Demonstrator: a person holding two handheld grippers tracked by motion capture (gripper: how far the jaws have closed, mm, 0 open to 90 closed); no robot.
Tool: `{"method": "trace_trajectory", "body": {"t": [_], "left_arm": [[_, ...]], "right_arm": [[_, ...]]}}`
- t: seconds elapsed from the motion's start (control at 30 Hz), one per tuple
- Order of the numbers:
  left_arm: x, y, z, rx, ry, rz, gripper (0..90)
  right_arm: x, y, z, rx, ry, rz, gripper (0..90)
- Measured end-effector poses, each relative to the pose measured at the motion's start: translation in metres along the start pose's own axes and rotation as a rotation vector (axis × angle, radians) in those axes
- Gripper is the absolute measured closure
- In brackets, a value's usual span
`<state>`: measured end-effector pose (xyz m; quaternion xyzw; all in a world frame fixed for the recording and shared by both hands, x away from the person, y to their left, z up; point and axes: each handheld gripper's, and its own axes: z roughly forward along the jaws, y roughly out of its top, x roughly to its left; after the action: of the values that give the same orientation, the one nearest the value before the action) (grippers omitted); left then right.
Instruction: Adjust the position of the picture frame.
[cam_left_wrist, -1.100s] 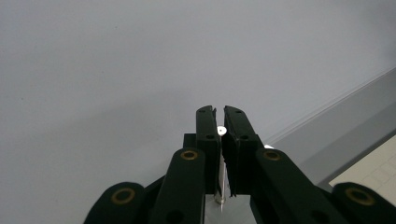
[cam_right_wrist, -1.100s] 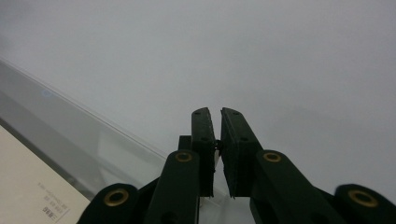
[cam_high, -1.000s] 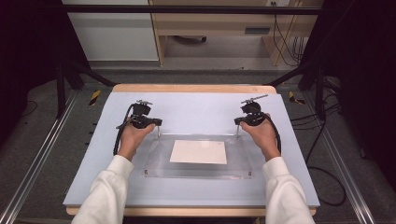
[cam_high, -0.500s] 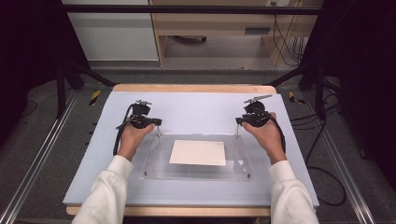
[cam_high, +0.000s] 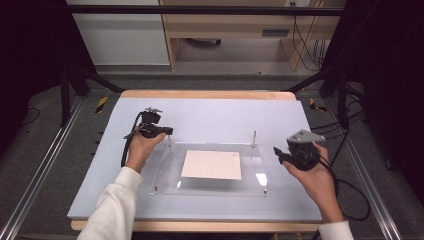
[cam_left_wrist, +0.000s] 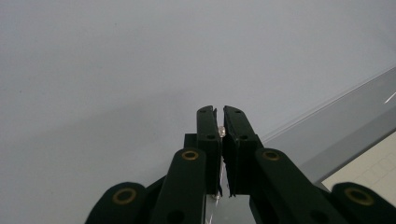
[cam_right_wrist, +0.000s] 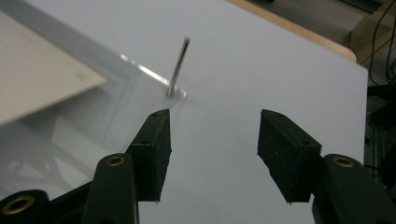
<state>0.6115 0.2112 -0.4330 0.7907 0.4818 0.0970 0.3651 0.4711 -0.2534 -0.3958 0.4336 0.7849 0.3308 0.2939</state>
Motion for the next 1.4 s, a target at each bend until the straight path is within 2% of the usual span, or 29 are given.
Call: {"method": "trace_trajectory", "body": {"t": [0.1,0.27,0.43,0.6,0.83,0.97,1.1,1.4], "left_arm": [[0.0,0.0,0.0,0.0,0.001,-0.001,85.1],[0.0,0.0,0.0,-0.002,0.004,-0.005,85.1],[-0.001,0.0,0.0,0.002,0.006,0.001,85.1],[-0.001,0.0,0.0,0.004,0.007,0.002,85.1],[-0.001,0.0,0.0,0.003,0.009,0.0,85.1],[-0.001,0.0,0.0,0.004,0.009,0.004,85.1],[-0.001,0.0,0.0,0.004,0.009,0.002,85.1],[-0.001,0.0,0.0,0.006,0.009,0.008,85.1]], "right_arm": [[0.006,-0.03,-0.013,0.02,-0.016,-0.003,43.1],[0.012,-0.07,-0.029,0.014,-0.016,0.032,42.9],[0.023,-0.092,-0.032,0.038,0.004,0.021,40.5],[0.037,-0.106,-0.035,0.027,0.023,-0.046,37.7],[0.055,-0.111,-0.035,0.028,0.071,-0.131,34.2],[0.063,-0.108,-0.034,0.02,0.091,-0.152,33.3],[0.069,-0.103,-0.033,0.008,0.115,-0.161,31.0],[0.082,-0.084,-0.029,-0.053,0.152,-0.233,30.6]]}}
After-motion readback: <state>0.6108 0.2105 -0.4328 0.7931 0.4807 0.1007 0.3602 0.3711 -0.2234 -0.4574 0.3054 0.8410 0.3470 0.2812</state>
